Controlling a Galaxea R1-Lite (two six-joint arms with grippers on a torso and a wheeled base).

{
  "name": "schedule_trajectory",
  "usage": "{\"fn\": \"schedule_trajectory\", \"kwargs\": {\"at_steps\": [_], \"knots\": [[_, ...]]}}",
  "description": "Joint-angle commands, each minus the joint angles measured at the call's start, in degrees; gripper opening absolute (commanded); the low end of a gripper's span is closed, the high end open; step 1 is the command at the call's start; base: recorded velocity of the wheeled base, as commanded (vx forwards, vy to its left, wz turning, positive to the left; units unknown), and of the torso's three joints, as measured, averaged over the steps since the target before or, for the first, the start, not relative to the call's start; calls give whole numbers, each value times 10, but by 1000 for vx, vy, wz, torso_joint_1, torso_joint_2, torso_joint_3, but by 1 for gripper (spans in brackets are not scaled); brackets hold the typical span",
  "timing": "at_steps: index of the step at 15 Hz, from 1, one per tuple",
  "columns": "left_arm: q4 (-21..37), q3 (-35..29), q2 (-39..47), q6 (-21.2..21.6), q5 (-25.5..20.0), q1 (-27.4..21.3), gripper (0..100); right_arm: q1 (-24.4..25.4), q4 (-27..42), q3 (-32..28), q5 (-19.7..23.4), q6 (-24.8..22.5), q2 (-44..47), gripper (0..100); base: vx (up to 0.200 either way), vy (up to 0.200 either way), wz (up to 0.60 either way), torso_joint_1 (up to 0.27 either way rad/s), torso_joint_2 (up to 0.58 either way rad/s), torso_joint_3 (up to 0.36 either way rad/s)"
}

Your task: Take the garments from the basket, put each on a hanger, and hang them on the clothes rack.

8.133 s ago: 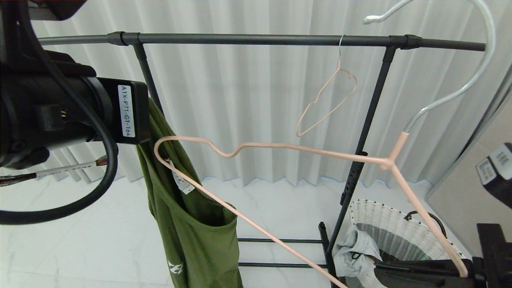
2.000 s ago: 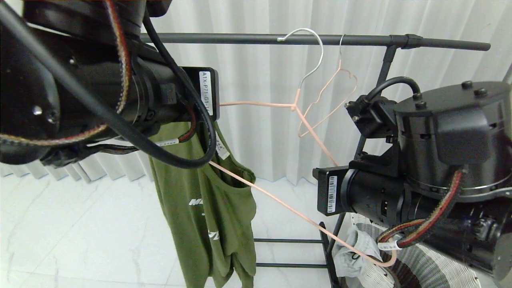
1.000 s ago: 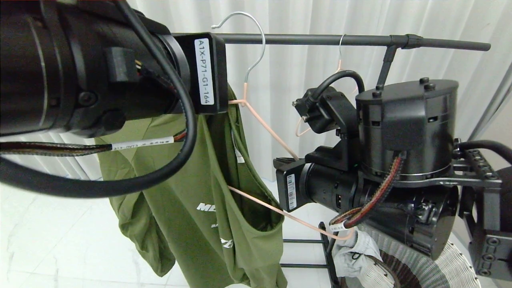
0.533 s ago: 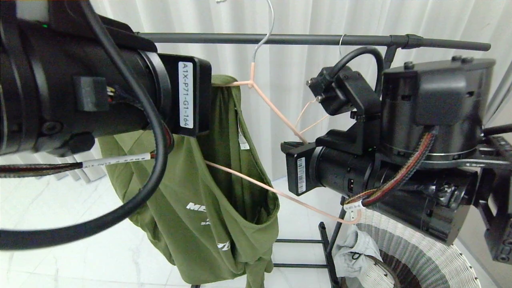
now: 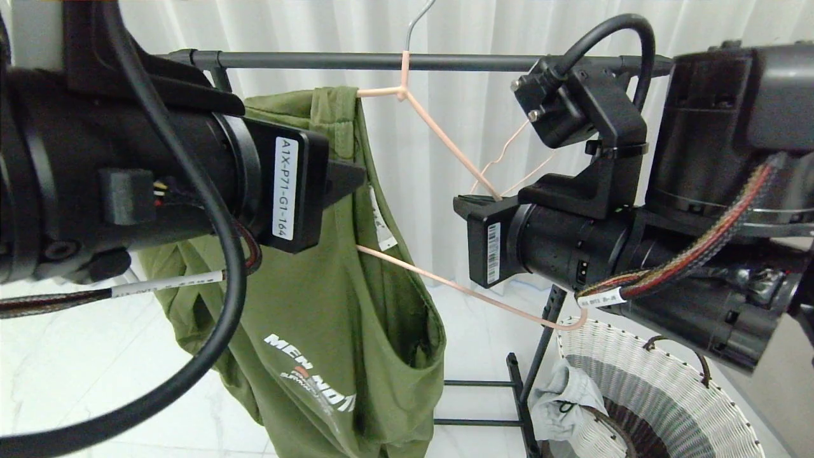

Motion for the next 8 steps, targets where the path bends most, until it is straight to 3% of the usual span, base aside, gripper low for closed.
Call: {"fn": "schedule_trajectory", "kwargs": {"at_steps": [1, 5, 8], "knots": [[-6, 1, -1, 0, 0, -12, 100, 0, -1, -9, 0, -2, -2, 0, 0, 0, 0, 0, 0, 0], [-28, 16, -21, 14, 1, -17, 100, -13, -39, -6, -23, -15, -5, 0, 0, 0, 0, 0, 0, 0], [-28, 26, -77, 96, -2, -13, 100, -48, -37, 7, -17, -48, -20, 0, 0, 0, 0, 0, 0, 0]]}}
